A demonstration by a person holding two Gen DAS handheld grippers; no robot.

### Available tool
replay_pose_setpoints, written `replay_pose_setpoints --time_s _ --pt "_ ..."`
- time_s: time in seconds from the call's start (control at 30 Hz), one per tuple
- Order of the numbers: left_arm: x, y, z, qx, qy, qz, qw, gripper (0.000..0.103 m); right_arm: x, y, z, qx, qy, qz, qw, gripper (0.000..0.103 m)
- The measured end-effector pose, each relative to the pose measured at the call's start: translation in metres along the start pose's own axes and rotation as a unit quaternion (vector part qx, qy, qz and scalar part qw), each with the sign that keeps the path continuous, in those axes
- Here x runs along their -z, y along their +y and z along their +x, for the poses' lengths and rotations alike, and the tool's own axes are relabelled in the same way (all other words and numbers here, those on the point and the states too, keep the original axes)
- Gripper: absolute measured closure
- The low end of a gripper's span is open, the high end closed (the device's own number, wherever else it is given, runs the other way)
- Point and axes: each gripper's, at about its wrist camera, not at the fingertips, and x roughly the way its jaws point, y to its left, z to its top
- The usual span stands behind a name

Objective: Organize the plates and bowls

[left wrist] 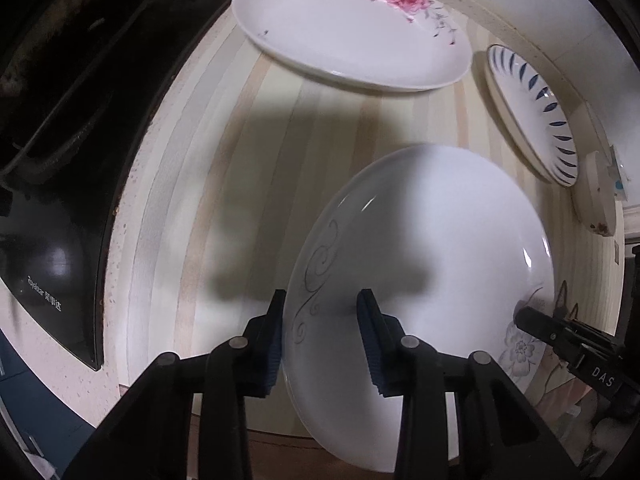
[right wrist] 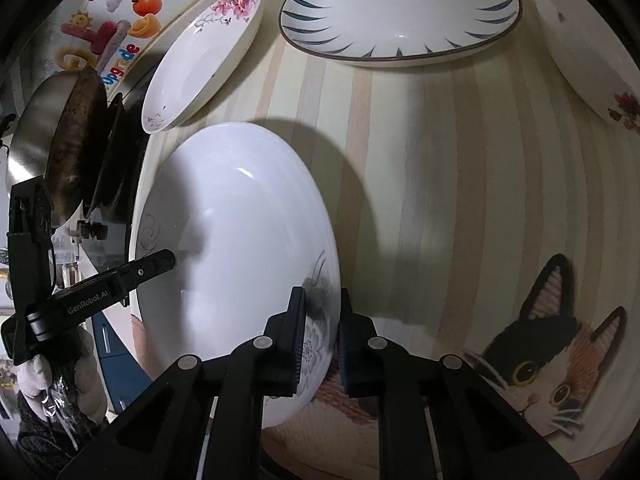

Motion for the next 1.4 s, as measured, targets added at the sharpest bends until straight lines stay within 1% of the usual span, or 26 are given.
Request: replay_pose_setpoints --time_s 0.1,0.17,0.43,0.6,0.73,0.9,1.13,1.27,1.4 --pt "0.0 -0.019 -0.004 0.0 -0.01 0.011 0.9999 0.071 0.003 -0.002 -0.008 -0.006 -0.002 0.002 1.0 0.087" --pt "0.002 -0.03 -0.007 0.001 -0.014 0.018 0.9997 0.071 0.005 -0.005 -0.014 -0.003 -0.003 -0.001 1.0 0.087" --pt "0.014 -0.074 -0.018 0.017 -0.025 0.06 0.9977 0.071 0.029 -0.037 -0.055 0.005 -0.028 0.013 1.0 0.087" --pt "0.015 -0.104 -0.014 0.024 -0.024 0.089 0.9955 0.071 0.041 -0.064 -0.086 0.011 -0.054 0.034 0.998 0.087" --pt "0.012 -0.126 -0.003 0.028 -0.02 0.105 0.9939 0.071 0.049 -0.086 -0.102 0.015 -0.068 0.056 0.996 0.087" --pt "0.018 -0.139 0.003 0.027 -0.015 0.12 0.9923 0.071 0.056 -0.105 -0.105 0.022 -0.072 0.07 0.995 0.087" --pt "0.02 -0.15 0.013 0.003 -0.015 0.137 0.9904 0.071 0.068 -0.12 -0.093 0.016 -0.069 0.091 0.993 0.087" --pt "0.018 -0.153 0.019 -0.002 -0.009 0.133 0.991 0.071 0.07 -0.12 -0.089 0.009 -0.068 0.098 0.993 0.087" --pt "0.017 -0.155 0.029 0.001 0.004 0.123 0.9924 0.071 0.067 -0.121 -0.083 0.004 -0.063 0.106 0.992 0.087"
